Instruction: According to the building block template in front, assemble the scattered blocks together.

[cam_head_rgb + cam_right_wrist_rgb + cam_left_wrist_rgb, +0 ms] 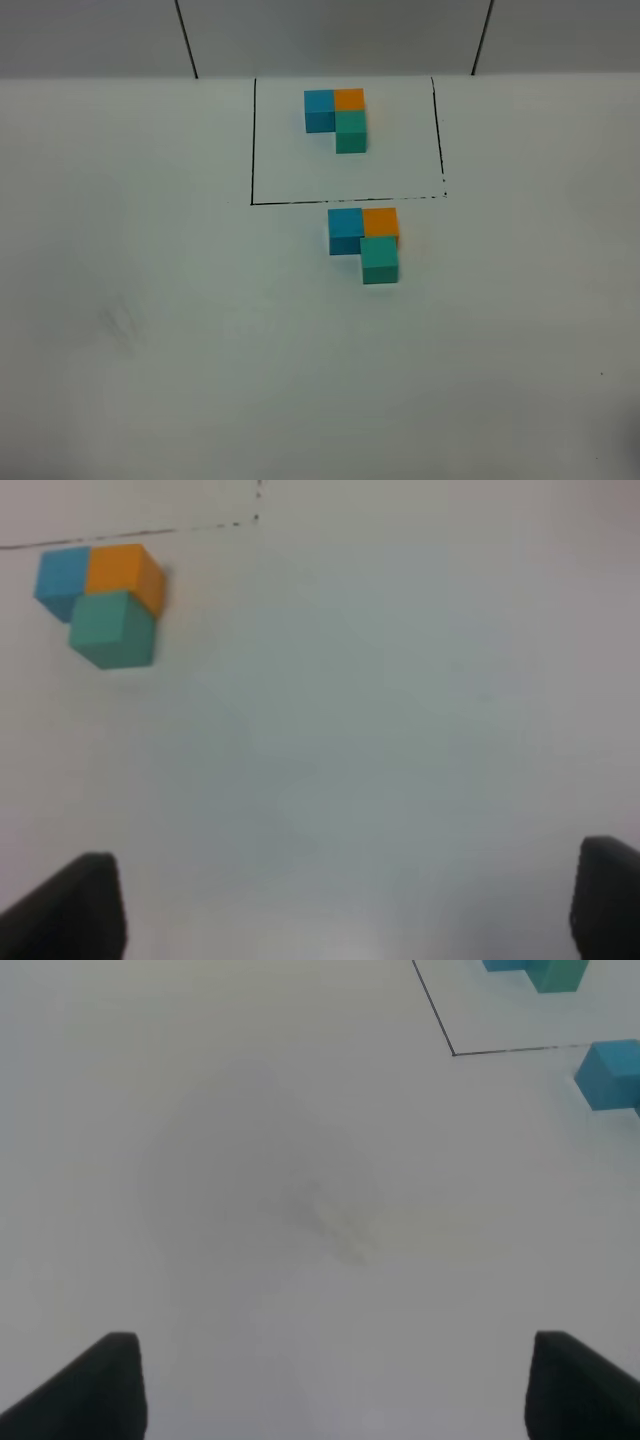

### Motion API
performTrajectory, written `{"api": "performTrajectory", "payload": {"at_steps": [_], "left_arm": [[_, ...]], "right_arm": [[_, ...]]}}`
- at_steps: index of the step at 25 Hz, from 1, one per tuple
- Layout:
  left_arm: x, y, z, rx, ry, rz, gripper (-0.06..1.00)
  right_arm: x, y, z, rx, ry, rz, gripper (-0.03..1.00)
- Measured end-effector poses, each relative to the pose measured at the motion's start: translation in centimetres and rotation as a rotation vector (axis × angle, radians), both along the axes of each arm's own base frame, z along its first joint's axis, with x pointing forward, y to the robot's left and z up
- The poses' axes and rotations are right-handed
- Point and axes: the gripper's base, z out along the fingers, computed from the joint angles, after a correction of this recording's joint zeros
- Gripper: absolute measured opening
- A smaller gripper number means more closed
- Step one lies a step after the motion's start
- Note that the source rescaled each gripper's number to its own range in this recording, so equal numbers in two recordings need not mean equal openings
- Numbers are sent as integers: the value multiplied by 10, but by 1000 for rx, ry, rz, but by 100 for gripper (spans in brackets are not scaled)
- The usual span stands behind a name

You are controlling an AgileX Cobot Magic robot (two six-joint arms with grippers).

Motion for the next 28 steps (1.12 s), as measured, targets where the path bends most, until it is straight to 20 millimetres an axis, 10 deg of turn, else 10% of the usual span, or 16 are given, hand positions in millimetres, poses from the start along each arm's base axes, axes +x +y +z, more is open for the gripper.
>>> {"api": "performTrajectory", "payload": {"at_steps": [12, 28], "left_arm": [[0, 0, 0, 0, 0, 0, 68], [0, 0, 0, 0, -1, 0, 68]], "right_arm": [[-60, -3, -16, 9, -276, 98, 89], [-58, -8, -32, -69, -236, 69, 86]]}}
